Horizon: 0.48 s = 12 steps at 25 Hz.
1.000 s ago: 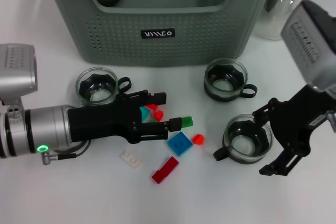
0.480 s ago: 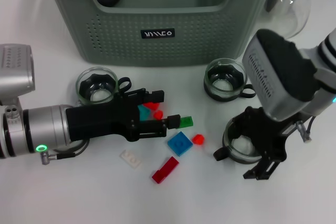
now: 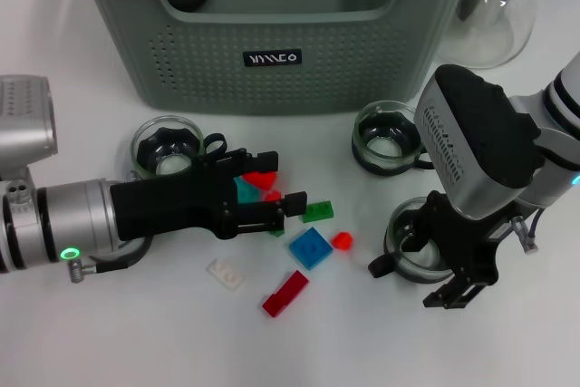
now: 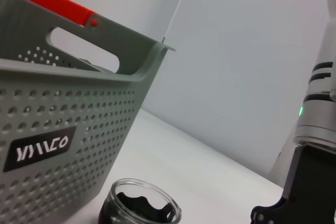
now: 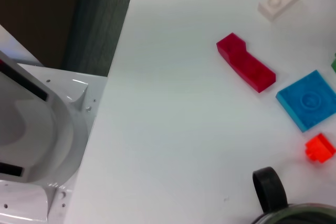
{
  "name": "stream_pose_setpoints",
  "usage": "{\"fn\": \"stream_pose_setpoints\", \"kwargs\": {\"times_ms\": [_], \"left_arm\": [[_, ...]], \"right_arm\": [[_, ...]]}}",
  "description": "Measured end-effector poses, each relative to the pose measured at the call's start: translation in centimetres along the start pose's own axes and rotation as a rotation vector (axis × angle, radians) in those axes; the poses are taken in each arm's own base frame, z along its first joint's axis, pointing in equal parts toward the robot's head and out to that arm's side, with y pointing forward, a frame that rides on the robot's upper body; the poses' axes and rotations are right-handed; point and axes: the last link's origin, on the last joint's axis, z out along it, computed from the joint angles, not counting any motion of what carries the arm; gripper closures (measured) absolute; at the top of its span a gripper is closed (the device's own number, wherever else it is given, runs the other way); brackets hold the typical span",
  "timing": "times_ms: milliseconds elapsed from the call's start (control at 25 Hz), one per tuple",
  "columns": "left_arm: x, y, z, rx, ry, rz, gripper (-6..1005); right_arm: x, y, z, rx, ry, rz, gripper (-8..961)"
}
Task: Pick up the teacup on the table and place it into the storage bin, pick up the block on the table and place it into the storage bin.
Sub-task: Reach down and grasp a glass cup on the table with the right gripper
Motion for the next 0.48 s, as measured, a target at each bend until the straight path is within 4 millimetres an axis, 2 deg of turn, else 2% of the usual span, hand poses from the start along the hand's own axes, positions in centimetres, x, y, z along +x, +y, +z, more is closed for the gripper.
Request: {"fn": "stream_pose_setpoints", "kwargs": {"times_ms": [40, 160, 480], "left_arm": [[-0.04, -0.01, -0.05, 0.003, 0.001, -0.001, 154], [-0.15, -0.07, -0.16, 0.011, 0.002, -0.004, 154], [-0.2, -0.11, -0.18, 0.015, 0.001, -0.002, 154]], "right_arm": [[0.02, 0.0, 0.02, 0.0, 0.003, 0.0, 88], [0.03, 0.0, 0.05, 0.0, 0.007, 0.0, 302], [0.41, -0.07, 0.17, -0.005, 0.046, 0.013, 478]]}}
